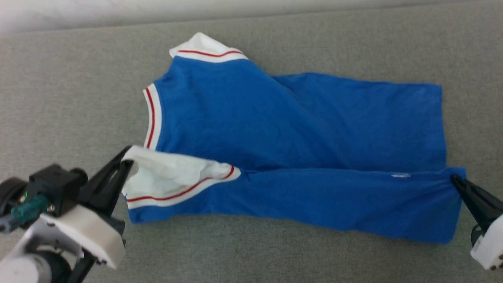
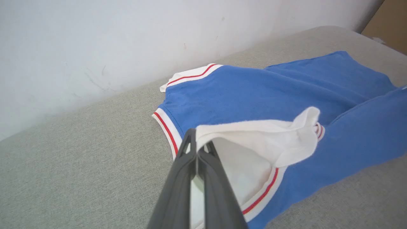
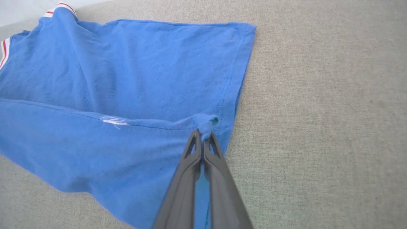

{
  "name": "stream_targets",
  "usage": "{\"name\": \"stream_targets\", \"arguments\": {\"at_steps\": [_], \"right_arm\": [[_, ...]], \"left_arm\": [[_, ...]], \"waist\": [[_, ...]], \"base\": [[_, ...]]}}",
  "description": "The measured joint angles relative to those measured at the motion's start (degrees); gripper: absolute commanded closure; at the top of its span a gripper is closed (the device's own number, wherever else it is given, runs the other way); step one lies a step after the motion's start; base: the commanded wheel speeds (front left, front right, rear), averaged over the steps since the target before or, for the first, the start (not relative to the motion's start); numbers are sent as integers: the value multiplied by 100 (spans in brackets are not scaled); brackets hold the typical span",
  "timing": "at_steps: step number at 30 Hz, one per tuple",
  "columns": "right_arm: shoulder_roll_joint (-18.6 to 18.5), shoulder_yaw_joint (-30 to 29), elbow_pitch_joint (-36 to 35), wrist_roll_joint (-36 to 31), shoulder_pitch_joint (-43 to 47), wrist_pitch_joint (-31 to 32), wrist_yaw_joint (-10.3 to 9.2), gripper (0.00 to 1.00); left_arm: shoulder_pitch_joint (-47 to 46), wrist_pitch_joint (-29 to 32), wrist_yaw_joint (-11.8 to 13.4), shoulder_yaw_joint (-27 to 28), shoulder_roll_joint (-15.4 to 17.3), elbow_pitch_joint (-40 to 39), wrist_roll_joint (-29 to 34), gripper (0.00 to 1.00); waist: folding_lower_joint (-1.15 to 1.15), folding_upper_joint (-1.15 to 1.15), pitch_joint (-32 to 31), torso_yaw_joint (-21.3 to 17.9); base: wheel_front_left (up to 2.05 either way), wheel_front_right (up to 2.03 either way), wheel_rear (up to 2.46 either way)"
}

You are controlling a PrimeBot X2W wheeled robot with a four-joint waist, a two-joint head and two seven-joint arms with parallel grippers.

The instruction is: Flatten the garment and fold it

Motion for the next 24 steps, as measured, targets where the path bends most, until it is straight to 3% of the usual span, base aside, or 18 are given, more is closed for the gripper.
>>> {"name": "stream_targets", "arguments": {"at_steps": [5,15,16,17,18,19,20,24], "right_arm": [[-90,164,249,-59,-328,-85,0,100],[-103,461,773,-90,-748,-438,3,98],[-92,458,806,-90,-777,-481,9,75],[-79,455,839,-90,-808,-510,10,34],[-76,461,867,-90,-828,-549,9,0],[-75,465,898,-90,-837,-587,9,0],[-63,458,918,-90,-839,-617,9,0],[-27,438,913,-104,-816,-708,8,0]], "left_arm": [[-657,-10,-225,-205,-181,564,165,100],[-1239,-97,-370,-510,-656,1757,309,100],[-1268,-120,-366,-514,-701,1829,309,93],[-1294,-136,-353,-515,-743,1886,309,67],[-1307,-146,-347,-521,-771,1926,308,52],[-1308,-182,-321,-515,-810,1952,302,5],[-1308,-221,-309,-502,-857,1970,283,0],[-1288,-400,-204,-407,-987,1963,153,0]], "waist": [[1,0,377,-87],[-1,0,906,-187],[-1,0,928,-188],[0,0,937,-185],[0,0,934,-181],[-1,0,923,-177],[-1,0,907,-172],[-1,0,790,-154]], "base": [[0,0,0],[0,0,0],[0,0,0],[0,0,0],[0,0,0],[0,0,0],[0,0,0],[0,0,0]]}}
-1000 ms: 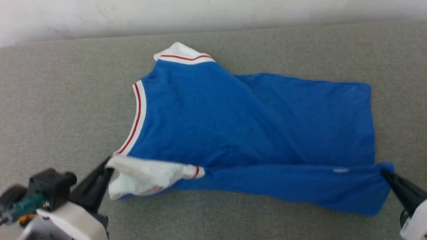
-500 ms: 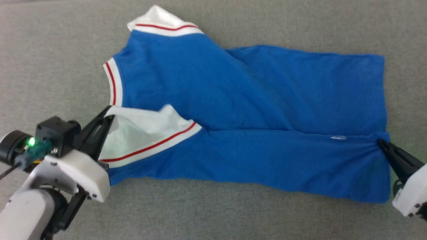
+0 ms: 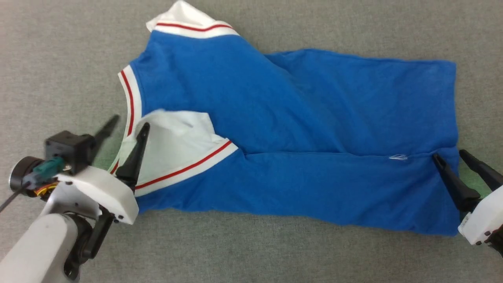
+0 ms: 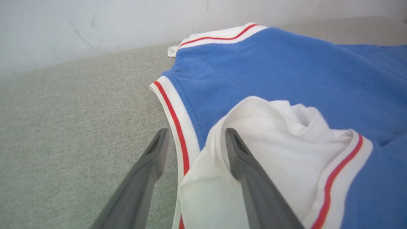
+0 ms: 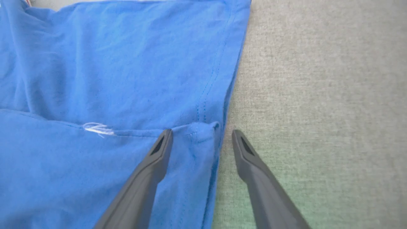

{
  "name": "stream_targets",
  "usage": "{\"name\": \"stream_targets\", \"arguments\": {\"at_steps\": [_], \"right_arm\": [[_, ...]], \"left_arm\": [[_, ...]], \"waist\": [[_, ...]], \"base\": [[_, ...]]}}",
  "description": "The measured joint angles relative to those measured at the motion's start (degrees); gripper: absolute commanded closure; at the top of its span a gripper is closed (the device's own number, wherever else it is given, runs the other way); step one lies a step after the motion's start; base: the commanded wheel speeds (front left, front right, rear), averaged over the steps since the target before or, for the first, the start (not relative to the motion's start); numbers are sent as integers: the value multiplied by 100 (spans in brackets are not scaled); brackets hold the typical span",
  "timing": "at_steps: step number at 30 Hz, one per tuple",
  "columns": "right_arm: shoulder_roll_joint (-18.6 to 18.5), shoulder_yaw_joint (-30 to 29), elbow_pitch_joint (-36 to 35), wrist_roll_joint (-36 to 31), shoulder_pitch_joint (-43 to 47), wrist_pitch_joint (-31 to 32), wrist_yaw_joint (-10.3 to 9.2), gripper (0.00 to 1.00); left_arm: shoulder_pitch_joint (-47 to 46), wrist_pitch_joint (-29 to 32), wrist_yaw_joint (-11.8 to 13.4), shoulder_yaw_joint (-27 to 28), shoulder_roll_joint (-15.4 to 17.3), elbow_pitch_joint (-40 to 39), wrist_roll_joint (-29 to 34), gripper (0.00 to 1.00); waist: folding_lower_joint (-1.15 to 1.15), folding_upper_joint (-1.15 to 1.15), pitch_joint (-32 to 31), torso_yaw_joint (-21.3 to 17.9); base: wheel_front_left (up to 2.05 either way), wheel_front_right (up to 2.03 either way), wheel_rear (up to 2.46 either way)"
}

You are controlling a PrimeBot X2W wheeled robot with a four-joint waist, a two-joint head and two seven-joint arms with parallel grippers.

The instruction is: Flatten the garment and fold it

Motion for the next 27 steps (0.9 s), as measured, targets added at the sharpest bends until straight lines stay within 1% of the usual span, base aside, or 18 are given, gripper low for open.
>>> {"name": "stream_targets", "arguments": {"at_steps": [4,9,12,14,17,19,21,23,25,27], "right_arm": [[99,-145,-324,-92,130,-193,-1,0],[464,-568,-822,-590,394,-778,-5,0],[747,-720,-991,-1096,610,-1160,-5,0],[1020,-812,-1058,-1407,761,-1445,-7,0],[1503,-855,-1096,-1766,960,-1858,-7,0],[1702,-826,-1099,-1981,1093,-2052,-7,0],[1841,-837,-1083,-2065,1183,-2218,-7,0],[1907,-835,-1070,-2131,1213,-2304,-7,0],[1928,-831,-1055,-2237,1214,-2317,-7,0],[1936,-835,-1056,-2326,1194,-2343,-7,0]], "left_arm": [[237,-346,225,267,-54,-198,-118,0],[799,-988,816,649,-124,-543,20,0],[1204,-1368,1122,733,-191,-722,253,0],[1464,-1606,1301,751,-322,-802,334,0],[1824,-1833,1570,734,-482,-826,557,0],[2029,-1907,1725,690,-580,-810,704,0],[2145,-1936,1790,615,-648,-793,804,0],[2152,-1918,1792,514,-649,-749,849,0],[2120,-1736,1689,396,-561,-675,905,0],[2031,-1337,1561,254,-411,-580,905,0]], "waist": [[0,0,-192,5],[-1,0,-505,4],[-1,0,-709,3],[-1,0,-837,5],[-2,0,-1007,10],[-2,0,-1098,16],[-2,0,-1162,27],[-2,0,-1185,47],[-1,0,-1164,54],[-1,0,-1122,52]], "base": [[0,0,0],[0,0,0],[0,0,0],[0,0,0],[0,0,0],[0,0,0],[0,0,0],[0,0,0],[0,0,0],[0,0,0]]}}
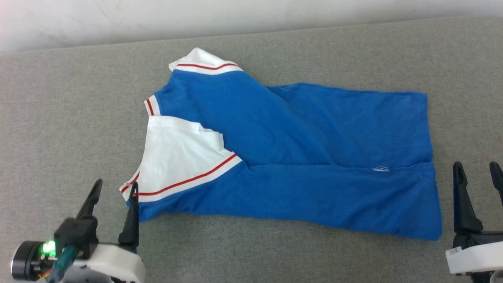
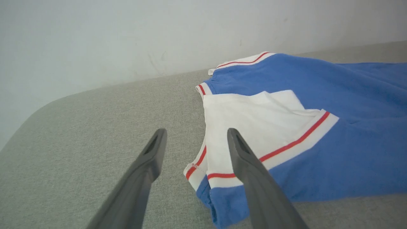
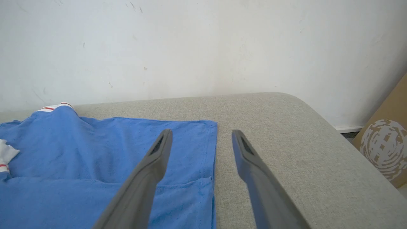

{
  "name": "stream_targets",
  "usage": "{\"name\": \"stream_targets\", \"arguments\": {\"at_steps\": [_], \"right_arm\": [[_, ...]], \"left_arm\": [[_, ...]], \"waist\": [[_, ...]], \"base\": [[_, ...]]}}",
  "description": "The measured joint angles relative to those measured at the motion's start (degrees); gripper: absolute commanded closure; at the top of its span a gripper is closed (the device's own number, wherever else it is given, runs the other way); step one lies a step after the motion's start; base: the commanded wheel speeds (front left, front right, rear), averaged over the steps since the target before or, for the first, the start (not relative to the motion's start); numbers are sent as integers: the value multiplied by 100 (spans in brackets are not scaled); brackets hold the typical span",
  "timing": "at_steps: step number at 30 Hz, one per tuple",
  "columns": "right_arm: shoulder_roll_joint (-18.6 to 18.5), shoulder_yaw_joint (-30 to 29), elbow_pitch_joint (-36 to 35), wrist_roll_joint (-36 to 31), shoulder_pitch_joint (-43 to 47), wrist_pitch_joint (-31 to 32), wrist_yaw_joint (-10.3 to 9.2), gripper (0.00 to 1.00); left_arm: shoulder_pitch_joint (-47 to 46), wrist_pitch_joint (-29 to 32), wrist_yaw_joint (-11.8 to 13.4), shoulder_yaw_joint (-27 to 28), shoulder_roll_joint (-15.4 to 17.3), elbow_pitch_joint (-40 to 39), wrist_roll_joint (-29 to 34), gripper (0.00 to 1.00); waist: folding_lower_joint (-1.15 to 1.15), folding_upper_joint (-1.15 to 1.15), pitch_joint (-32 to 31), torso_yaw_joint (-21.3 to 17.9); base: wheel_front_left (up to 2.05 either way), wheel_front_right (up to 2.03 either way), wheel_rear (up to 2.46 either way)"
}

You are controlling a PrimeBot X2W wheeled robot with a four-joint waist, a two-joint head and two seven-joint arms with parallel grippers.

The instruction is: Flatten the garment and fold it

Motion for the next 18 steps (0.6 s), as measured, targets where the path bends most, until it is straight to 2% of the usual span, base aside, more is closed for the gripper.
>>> {"name": "stream_targets", "arguments": {"at_steps": [2,3,7,13,14,16,18], "right_arm": [[2,10,-5,-25,-62,1,0,0],[4,12,-3,-31,-135,0,0,0],[9,44,56,-29,-165,1,0,0],[31,82,202,16,-164,-19,0,0],[33,85,214,16,-164,-21,0,0],[37,92,243,16,-169,-22,0,0],[14,143,260,16,-193,-16,0,0]], "left_arm": [[-133,512,-108,-100,154,64,-30,0],[-235,953,-174,-160,236,77,-109,0],[-301,1720,-211,-215,357,35,-358,0],[-228,2329,-109,-162,353,-212,-829,0],[-230,2365,-118,-168,356,-259,-869,15],[-238,2384,-127,-153,353,-281,-935,100],[-255,2423,-256,-162,338,-289,-1051,100]], "waist": [[0,0,55,-17],[1,0,118,-40],[1,0,263,-91],[1,0,480,-171],[1,0,513,-180],[1,0,571,-191],[1,0,616,-193]], "base": [[0,0,0],[0,0,0],[0,0,0],[0,0,0],[0,0,0],[0,0,0],[0,0,0]]}}
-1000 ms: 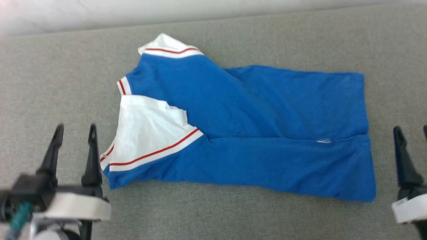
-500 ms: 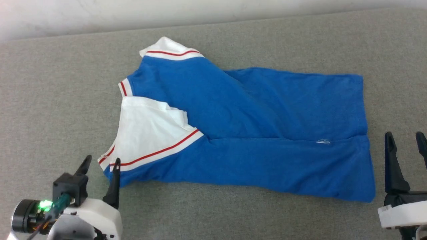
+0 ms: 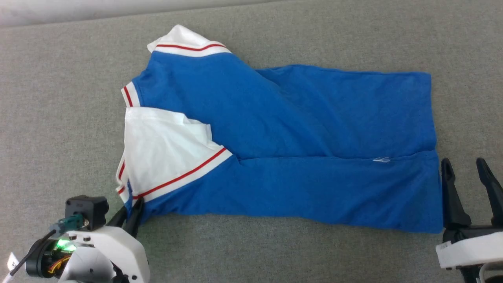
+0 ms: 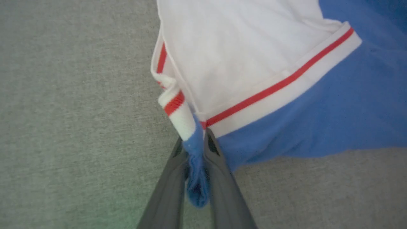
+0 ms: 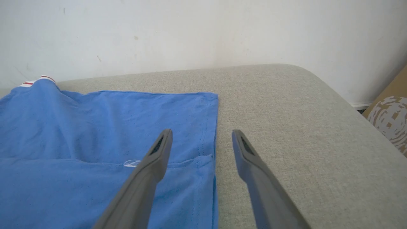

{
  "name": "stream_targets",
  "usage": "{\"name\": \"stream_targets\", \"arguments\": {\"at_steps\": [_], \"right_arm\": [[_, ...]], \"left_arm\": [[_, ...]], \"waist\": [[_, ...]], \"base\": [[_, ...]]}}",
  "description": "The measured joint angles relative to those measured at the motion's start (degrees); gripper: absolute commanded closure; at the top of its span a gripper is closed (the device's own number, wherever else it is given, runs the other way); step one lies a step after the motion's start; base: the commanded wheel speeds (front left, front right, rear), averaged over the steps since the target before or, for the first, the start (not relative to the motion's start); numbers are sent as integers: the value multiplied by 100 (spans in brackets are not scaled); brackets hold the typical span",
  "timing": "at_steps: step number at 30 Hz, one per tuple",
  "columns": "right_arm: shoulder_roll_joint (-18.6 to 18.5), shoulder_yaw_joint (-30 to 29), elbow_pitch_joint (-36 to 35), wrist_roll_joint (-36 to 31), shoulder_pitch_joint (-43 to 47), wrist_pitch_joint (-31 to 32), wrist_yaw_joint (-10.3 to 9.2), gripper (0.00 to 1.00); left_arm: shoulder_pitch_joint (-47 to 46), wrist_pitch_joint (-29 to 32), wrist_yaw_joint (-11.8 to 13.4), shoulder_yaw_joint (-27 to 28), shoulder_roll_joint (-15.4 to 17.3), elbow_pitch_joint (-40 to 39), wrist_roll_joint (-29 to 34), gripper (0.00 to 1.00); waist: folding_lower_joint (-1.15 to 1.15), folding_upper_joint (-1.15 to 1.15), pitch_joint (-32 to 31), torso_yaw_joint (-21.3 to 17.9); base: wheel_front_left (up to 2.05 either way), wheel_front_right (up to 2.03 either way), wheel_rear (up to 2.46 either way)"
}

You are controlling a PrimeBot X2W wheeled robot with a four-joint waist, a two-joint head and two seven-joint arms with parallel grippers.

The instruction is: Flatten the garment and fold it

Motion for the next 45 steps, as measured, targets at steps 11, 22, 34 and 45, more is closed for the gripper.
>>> {"name": "stream_targets", "arguments": {"at_steps": [11,22,34,45], "right_arm": [[-628,66,-187,493,-171,1260,0,0],[-365,-66,-587,820,502,3188,0,0],[-200,123,-469,865,583,3548,-2,100],[-732,58,-694,1146,394,3524,-1,100]], "left_arm": [[16,-261,-20,280,-167,-100,-311,100],[12,-374,-20,280,-186,-255,-324,100],[-5,-443,-24,255,-236,-234,-326,100],[73,-724,-222,536,-385,-389,-789,100]], "waist": [[0,0,68,66],[0,0,252,210],[0,0,245,219],[0,0,-105,181]], "base": [[0,0,0],[0,0,0],[0,0,0],[0,0,0]]}}
